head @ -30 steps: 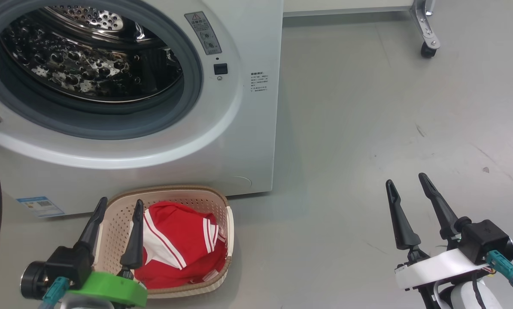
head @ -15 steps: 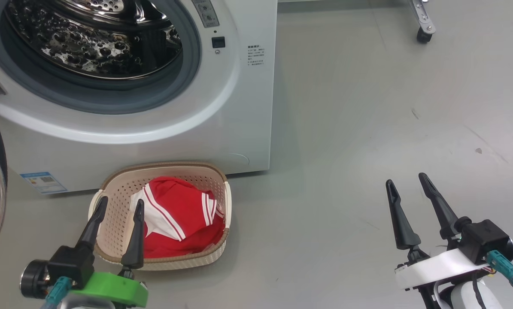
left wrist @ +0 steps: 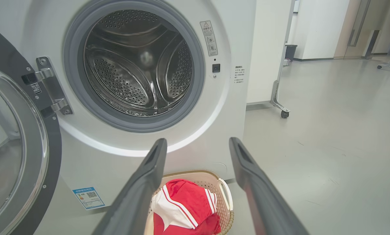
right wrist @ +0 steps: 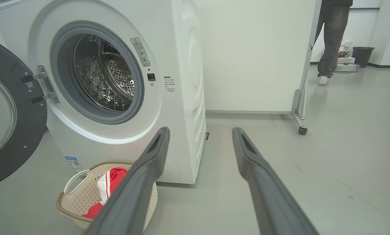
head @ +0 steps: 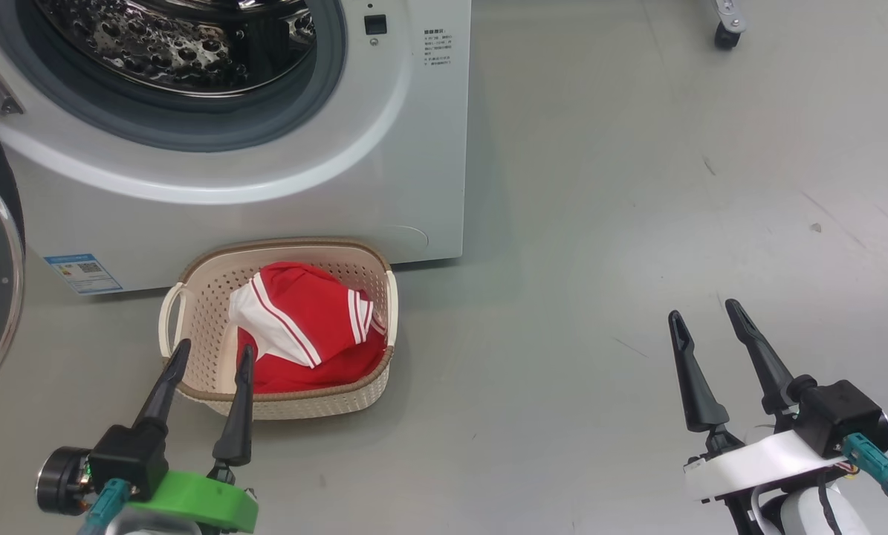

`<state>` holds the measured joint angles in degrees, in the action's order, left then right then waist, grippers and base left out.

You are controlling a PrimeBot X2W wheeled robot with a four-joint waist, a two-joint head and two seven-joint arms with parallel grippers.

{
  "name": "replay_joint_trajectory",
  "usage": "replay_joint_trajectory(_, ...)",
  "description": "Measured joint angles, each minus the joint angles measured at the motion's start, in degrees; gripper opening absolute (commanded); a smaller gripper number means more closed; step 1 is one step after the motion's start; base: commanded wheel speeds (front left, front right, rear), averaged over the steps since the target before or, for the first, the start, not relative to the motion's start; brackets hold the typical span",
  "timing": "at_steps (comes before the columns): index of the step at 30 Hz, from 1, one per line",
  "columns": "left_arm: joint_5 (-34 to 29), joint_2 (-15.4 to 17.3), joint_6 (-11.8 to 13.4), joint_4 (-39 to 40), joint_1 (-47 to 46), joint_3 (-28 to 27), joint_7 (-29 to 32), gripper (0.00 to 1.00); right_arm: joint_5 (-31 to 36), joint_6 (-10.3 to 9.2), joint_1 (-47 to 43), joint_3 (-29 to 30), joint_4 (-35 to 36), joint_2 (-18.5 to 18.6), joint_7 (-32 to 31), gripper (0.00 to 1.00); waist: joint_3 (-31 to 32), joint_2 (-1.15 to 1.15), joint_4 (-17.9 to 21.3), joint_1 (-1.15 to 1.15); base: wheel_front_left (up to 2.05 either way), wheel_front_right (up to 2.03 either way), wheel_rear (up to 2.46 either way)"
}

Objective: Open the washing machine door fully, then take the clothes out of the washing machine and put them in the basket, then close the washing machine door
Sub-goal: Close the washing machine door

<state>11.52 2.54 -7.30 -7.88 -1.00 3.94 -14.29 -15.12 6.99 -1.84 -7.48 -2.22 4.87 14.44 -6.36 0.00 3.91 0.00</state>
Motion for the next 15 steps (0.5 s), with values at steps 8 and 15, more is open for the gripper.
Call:
replay_joint_trajectory(8, -0.04, 0.0, 0.0, 0.15, -0.01, -0.12, 0.0, 1.0, 0.0, 0.0, 0.02, -0.02, -0.05, -0.01, 0.0, 1.0, 0.27, 0.0, 0.01, 0.0, -0.56, 0.56, 0.0)
replay_joint_trajectory(15, -0.21, -0.01, 0.01, 0.22, -0.01, -0.18, 0.01, 1.0, 0.0, 0.0, 0.02, -0.05, -0.16, -0.01, 0.0, 1.0, 0.45, 0.0, -0.02, 0.0, -0.2, 0.2, 0.0)
